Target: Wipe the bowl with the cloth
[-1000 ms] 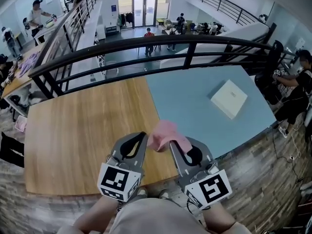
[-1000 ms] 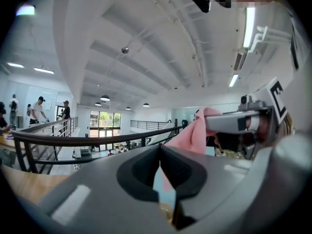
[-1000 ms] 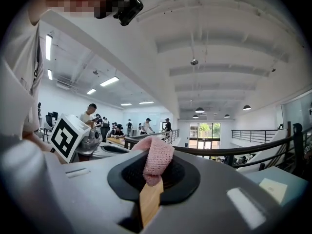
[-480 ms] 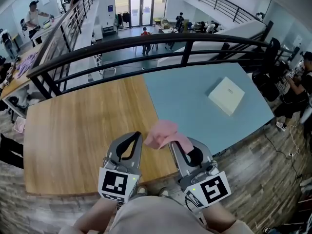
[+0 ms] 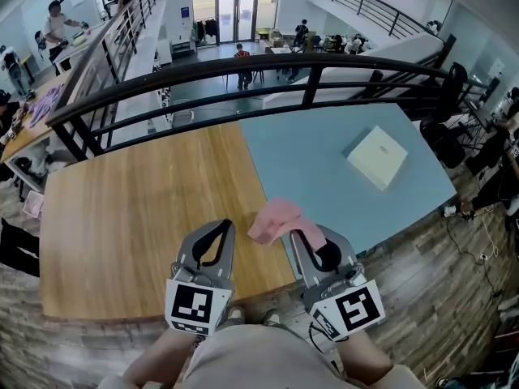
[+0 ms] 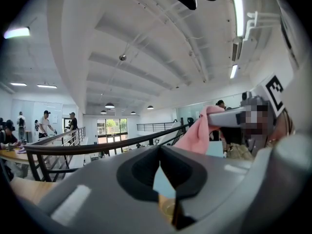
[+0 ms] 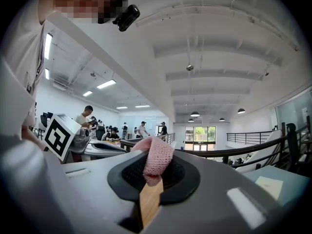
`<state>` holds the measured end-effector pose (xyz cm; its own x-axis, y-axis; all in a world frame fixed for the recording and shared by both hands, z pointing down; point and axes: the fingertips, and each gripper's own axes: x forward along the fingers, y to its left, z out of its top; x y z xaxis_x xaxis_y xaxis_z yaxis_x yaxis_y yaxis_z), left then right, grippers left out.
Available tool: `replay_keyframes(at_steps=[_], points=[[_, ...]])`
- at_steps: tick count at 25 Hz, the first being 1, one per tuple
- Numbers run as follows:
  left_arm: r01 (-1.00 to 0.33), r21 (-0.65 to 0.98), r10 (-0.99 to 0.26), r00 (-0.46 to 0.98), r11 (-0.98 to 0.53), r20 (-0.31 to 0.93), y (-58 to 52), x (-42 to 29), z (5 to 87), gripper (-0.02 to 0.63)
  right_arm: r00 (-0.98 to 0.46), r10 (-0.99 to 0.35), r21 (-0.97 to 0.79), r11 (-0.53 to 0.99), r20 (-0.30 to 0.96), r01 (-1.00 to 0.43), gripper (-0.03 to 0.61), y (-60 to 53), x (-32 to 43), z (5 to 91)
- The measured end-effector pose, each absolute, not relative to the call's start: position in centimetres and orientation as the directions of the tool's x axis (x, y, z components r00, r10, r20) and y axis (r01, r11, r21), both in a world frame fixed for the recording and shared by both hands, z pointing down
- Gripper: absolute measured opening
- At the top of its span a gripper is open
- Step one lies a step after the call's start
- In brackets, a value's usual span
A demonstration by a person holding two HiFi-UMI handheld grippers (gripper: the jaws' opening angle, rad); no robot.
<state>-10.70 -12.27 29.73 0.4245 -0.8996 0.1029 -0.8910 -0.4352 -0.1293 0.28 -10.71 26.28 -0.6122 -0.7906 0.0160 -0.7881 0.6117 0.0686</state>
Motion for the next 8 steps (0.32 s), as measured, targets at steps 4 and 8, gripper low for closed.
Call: replay_keyframes(at_steps=[4,8], points=[[-0.886,-0.136,-0.895,0.43,-0.443,0.116,-12.3,-10.6,30.0,0.003,-0.61,-0.792,0.07,0.61,0.021,-0.789,0.023,-10.7,0.1,26.5],[-0.883,-0.131,-0.891,0.437,-0.451,0.124,-12.3,-9.6,29.8,0.003,-0.612,-0.79,0.068,0.613,0.035,-0.787,0.023,-10.7,0.7,26.4]])
